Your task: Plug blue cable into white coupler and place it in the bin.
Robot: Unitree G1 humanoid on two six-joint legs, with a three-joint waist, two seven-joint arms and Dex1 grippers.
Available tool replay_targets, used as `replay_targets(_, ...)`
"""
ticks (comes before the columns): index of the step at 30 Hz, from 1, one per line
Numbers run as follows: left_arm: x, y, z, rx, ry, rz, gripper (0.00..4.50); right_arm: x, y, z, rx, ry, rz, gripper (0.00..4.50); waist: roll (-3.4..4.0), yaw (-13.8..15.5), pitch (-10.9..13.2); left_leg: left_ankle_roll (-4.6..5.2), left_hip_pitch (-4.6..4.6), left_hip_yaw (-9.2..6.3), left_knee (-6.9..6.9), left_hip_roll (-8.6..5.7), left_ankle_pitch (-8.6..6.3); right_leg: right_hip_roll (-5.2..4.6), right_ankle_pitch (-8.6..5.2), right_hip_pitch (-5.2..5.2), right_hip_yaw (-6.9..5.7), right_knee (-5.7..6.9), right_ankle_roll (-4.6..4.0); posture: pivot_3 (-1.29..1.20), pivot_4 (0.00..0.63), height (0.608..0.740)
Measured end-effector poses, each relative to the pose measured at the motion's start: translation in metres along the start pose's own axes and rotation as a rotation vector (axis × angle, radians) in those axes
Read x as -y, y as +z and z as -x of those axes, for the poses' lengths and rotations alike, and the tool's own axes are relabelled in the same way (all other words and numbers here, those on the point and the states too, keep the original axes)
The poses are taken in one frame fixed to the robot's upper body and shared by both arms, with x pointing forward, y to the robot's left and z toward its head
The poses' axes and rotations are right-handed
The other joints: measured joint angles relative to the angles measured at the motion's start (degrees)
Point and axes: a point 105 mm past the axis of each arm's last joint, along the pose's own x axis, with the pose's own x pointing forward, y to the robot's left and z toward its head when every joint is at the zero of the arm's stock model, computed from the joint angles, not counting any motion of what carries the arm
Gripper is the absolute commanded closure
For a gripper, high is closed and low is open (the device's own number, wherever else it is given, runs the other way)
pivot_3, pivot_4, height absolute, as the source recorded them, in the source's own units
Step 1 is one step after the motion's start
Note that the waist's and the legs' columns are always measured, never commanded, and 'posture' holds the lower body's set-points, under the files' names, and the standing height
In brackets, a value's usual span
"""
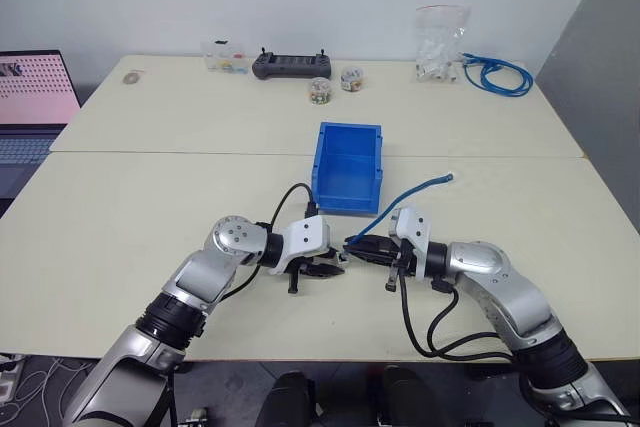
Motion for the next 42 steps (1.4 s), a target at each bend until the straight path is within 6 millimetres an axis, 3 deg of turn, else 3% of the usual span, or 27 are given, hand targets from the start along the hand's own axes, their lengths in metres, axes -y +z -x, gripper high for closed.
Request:
replay_targets(20, -0.001, -0.004, 0.001, 0.006, 0.006, 0.002, 3.68, -0.004, -0.001, -0.013, -0.055, 0.138, 0.123, 4.49, 0.02, -0.23, -0.03, 0.0, 0.26, -0.01, 0.01, 0.0, 0.0, 0.0, -0.01, 0.25, 0.0, 0.03, -0.02, 0.0, 0.15, 0.74)
replay_targets(37, 0.0, -0.007, 0.002, 0.001, 0.01, 0.01, 3.69, 0.001, -0.001, -0.022, -0.147, 0.292, 0.072, 4.49, 0.05, -0.53, -0.18, 0.01, 0.39, -0.01, -0.02, 0.0, 0.0, -0.01, 0.06, 0.34, -0.01, 0.04, -0.16, 0.0, 0.15, 0.74)
replay_targets(42, 0.001, -0.011, 0.002, -0.015, 0.012, 0.022, 3.69, 0.001, -0.009, -0.025, -0.178, 0.322, 0.105, 4.49, 0.06, -0.97, -0.64, 0.02, 0.87, 0.01, -0.15, 0.0, -0.02, -0.01, -0.06, 0.8, 0.02, -0.03, -0.07, 0.0, 0.15, 0.74)
